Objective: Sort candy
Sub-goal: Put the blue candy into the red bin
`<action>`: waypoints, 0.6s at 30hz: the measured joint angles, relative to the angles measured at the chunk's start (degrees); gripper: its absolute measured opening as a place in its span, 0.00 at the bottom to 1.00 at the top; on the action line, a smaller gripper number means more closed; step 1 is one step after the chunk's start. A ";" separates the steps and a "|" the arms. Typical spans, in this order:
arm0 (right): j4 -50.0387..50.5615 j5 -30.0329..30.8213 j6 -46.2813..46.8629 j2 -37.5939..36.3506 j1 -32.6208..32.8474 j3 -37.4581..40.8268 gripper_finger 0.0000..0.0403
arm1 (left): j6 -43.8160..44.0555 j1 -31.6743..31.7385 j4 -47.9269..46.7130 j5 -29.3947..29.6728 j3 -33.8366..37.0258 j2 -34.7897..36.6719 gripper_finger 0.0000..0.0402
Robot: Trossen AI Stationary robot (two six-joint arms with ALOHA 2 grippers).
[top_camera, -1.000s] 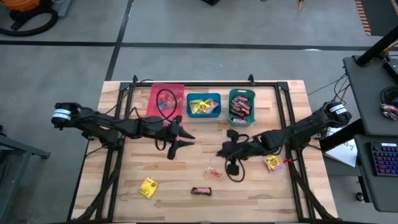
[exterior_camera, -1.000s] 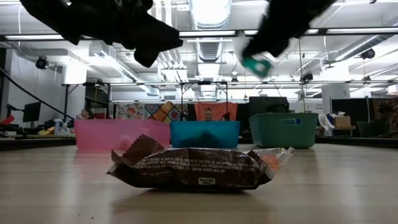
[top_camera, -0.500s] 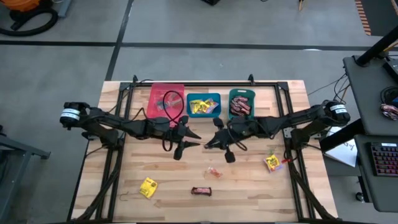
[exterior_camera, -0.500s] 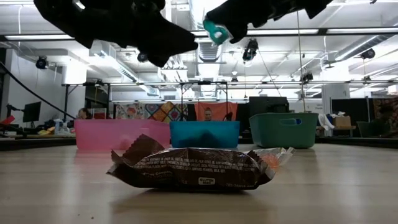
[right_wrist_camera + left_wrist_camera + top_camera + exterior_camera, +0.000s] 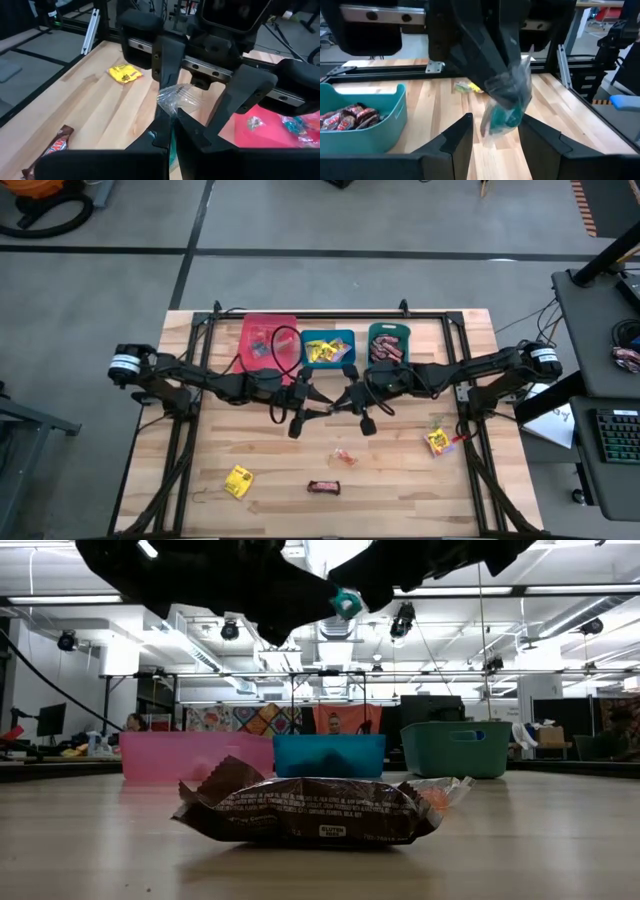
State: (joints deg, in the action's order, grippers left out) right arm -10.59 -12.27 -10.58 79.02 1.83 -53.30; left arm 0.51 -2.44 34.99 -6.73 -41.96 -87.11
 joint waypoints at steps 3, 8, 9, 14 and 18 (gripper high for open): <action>-0.04 0.07 -0.13 0.00 0.00 0.00 0.02 | 0.00 0.00 0.79 0.28 -0.61 -0.57 0.31; -0.26 0.45 0.42 -0.03 -0.02 0.00 0.04 | 0.08 -0.02 0.85 0.34 -0.54 -0.26 0.11; -0.28 0.46 0.78 -0.09 -0.04 0.00 0.05 | 0.40 -0.02 0.88 0.36 -0.54 -0.22 0.06; 0.25 0.22 3.85 -1.17 -0.73 -0.02 0.19 | 1.74 0.02 0.18 0.76 -0.54 -0.11 0.05; 4.34 0.24 6.94 -3.10 -2.81 -1.56 0.32 | 1.53 0.78 -5.49 1.30 -0.48 1.60 0.03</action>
State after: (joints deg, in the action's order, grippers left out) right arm -6.25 -12.03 -3.64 75.92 -0.98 -54.86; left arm 2.04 -1.66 29.49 -5.43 -42.44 -85.51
